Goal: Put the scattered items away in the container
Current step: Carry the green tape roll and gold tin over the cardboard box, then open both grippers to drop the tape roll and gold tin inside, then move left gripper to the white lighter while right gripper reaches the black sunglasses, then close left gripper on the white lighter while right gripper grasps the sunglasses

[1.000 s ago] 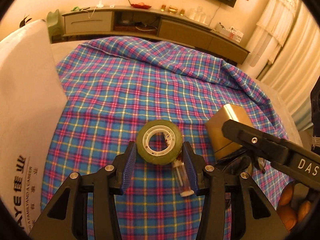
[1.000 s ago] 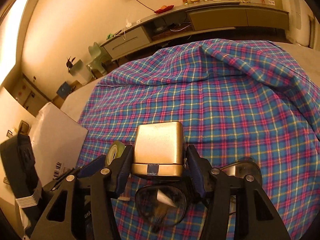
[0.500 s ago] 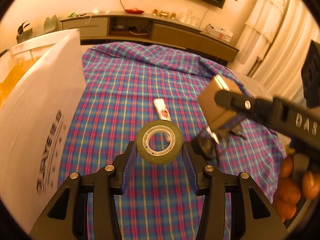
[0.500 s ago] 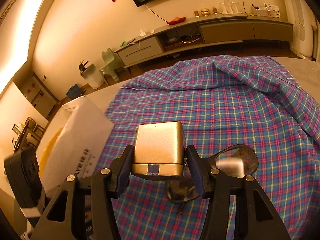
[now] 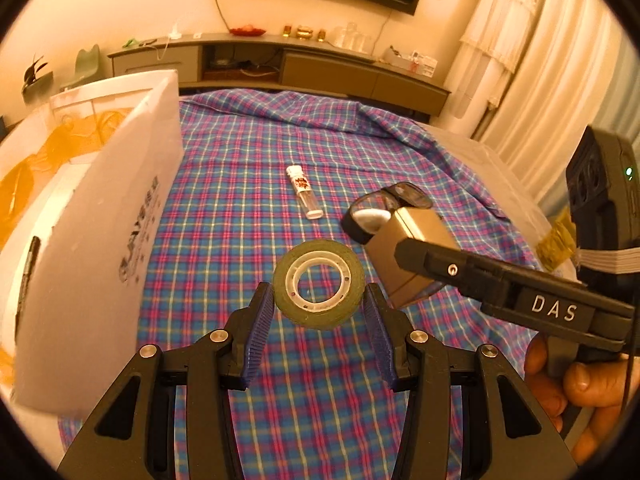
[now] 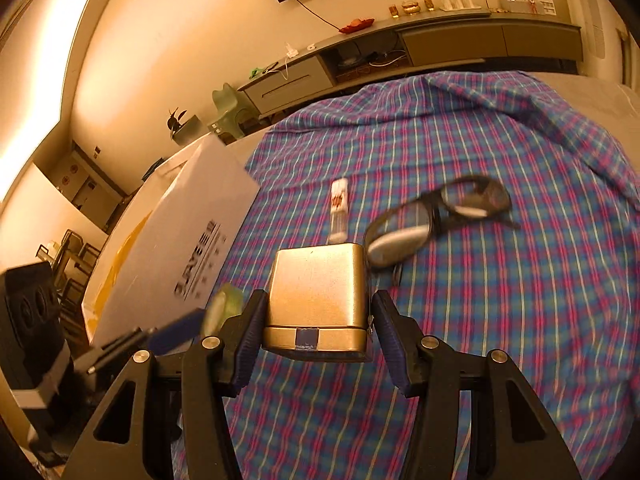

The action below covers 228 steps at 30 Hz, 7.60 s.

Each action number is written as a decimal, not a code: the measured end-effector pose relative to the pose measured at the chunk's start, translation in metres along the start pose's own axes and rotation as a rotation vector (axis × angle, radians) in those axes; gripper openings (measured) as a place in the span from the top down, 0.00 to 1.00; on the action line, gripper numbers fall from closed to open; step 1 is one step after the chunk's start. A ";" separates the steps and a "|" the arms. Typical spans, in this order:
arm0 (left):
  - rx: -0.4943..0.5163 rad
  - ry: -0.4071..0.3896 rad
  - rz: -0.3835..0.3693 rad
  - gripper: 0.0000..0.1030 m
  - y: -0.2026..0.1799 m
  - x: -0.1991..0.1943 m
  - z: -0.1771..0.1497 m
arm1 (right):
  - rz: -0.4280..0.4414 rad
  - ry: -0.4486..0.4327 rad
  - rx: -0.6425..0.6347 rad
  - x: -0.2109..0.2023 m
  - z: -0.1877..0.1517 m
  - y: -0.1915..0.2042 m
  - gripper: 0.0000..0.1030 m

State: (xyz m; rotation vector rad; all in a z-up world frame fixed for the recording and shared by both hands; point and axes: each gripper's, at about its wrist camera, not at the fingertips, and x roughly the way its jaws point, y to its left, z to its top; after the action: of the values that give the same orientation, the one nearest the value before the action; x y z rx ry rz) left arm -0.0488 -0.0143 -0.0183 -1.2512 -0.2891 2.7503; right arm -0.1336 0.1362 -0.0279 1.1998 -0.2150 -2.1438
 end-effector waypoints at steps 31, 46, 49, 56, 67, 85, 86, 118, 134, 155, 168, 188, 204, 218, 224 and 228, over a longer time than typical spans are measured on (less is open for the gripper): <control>-0.100 -0.101 -0.034 0.53 0.062 -0.120 -0.059 | 0.093 0.044 -0.259 -0.048 -0.076 0.132 0.47; -0.170 -0.175 -0.017 0.53 0.110 -0.149 -0.047 | 0.174 0.037 -0.376 -0.051 -0.070 0.192 0.47; -0.195 -0.193 -0.005 0.53 0.125 -0.155 -0.042 | 0.185 0.035 -0.402 -0.049 -0.065 0.202 0.47; -0.225 -0.223 0.020 0.53 0.155 -0.163 -0.029 | 0.195 0.016 -0.436 -0.046 -0.052 0.220 0.47; -0.247 -0.231 0.043 0.53 0.193 -0.162 0.001 | 0.202 0.018 -0.490 -0.027 -0.033 0.246 0.47; -0.247 -0.128 0.088 0.53 0.234 -0.124 0.068 | 0.166 0.078 -0.574 0.034 0.009 0.275 0.47; -0.246 -0.118 0.092 0.53 0.235 -0.120 0.071 | 0.161 0.083 -0.576 0.038 0.013 0.275 0.47; -0.268 0.135 0.255 0.50 0.281 -0.023 0.109 | -0.053 0.288 -0.494 0.225 0.142 0.296 0.42; -0.278 0.107 0.276 0.49 0.279 -0.051 0.094 | 0.041 0.270 -0.431 0.176 0.128 0.277 0.39; -0.112 0.046 0.220 0.49 0.178 -0.105 0.044 | 0.202 0.086 -0.290 0.030 0.030 0.207 0.39; 0.133 0.032 0.133 0.49 0.069 -0.100 0.012 | 0.223 0.033 -0.144 -0.018 -0.021 0.128 0.39; 0.137 0.130 0.024 0.49 -0.021 0.018 0.035 | 0.185 -0.036 0.384 -0.019 -0.009 -0.061 0.39; -0.030 0.126 0.160 0.49 0.004 0.153 0.090 | 0.033 -0.014 0.522 0.051 0.056 -0.114 0.32; 0.097 0.066 0.191 0.81 0.001 0.176 0.089 | -0.260 -0.019 0.060 0.094 0.081 -0.070 0.59; 0.054 0.076 0.144 0.81 0.013 0.161 0.082 | -0.212 -0.034 0.096 0.078 0.071 -0.077 0.61; 0.012 0.071 0.109 0.81 0.022 0.141 0.074 | -0.189 -0.054 0.104 0.062 0.064 -0.071 0.62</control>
State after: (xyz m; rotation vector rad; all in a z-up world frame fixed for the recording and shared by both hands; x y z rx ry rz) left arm -0.1972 -0.0209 -0.0790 -1.3977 -0.2038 2.7847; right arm -0.2407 0.1409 -0.0664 1.2661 -0.2484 -2.3558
